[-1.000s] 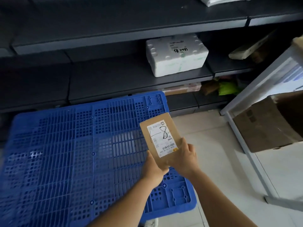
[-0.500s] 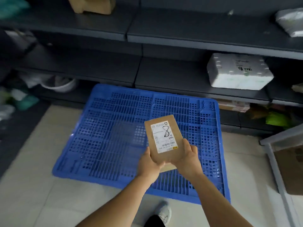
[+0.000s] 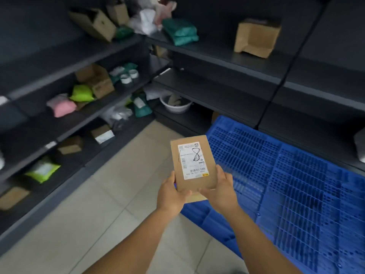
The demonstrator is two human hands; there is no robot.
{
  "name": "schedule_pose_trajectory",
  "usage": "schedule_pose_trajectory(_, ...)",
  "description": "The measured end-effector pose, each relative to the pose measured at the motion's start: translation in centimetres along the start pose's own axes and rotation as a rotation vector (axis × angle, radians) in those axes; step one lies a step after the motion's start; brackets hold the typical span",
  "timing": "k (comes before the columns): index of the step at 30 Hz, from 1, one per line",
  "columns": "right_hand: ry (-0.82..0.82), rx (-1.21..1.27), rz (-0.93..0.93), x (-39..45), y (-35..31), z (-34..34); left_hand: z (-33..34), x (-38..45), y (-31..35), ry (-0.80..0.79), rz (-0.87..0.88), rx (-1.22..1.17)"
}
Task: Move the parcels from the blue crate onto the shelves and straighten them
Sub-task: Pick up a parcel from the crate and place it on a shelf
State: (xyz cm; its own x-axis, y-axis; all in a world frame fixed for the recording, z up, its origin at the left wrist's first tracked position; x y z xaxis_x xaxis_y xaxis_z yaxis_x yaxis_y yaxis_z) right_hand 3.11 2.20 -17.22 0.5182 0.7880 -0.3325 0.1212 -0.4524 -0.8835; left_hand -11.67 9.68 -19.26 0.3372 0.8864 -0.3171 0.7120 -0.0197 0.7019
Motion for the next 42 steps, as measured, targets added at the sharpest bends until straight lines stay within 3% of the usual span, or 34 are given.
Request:
schedule_pose_trajectory(8, -0.177, -0.089, -0.134, -2.5, -9.5, 16.8, -15.8, -2.0, -11.0, 0.216, -0.14, -0.106)
schedule_pose_trajectory(18, -0.396, -0.251, -0.248, -2.1, -16.5, 33.6, -28.6, -2.6, -21.2, 0.438, -0.292, -0.177)
schedule_pose_trajectory(24, -0.517, -0.253, -0.295, 1.3, -19.5, 42.3, -34.0, 1.2, -26.4, 0.489, -0.374, -0.163)
schedule_pose_trajectory(35, -0.688, -0.206, -0.207, 12.1, -22.1, 59.8, -42.9, 12.2, -36.0, 0.52, -0.542, -0.185)
schedule_pose_trajectory(42, -0.757, -0.287, -0.291, 17.6, -22.4, 69.8, -46.4, 19.4, -43.6, 0.524, -0.601, -0.169)
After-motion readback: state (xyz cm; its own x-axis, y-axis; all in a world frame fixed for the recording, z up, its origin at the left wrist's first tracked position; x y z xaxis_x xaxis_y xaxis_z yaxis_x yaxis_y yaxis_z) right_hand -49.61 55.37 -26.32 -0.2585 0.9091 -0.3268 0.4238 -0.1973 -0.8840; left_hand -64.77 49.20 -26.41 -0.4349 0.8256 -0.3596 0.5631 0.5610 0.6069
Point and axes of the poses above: each hand's wrist, its own x-axis towards the middle knuckle, its own z-axis out of the palm, y = z × x, the point moved 5 cm from there along x, towards the middle knuckle, and after that the axes turned 14 degrees about x, right-handed, at the moved point
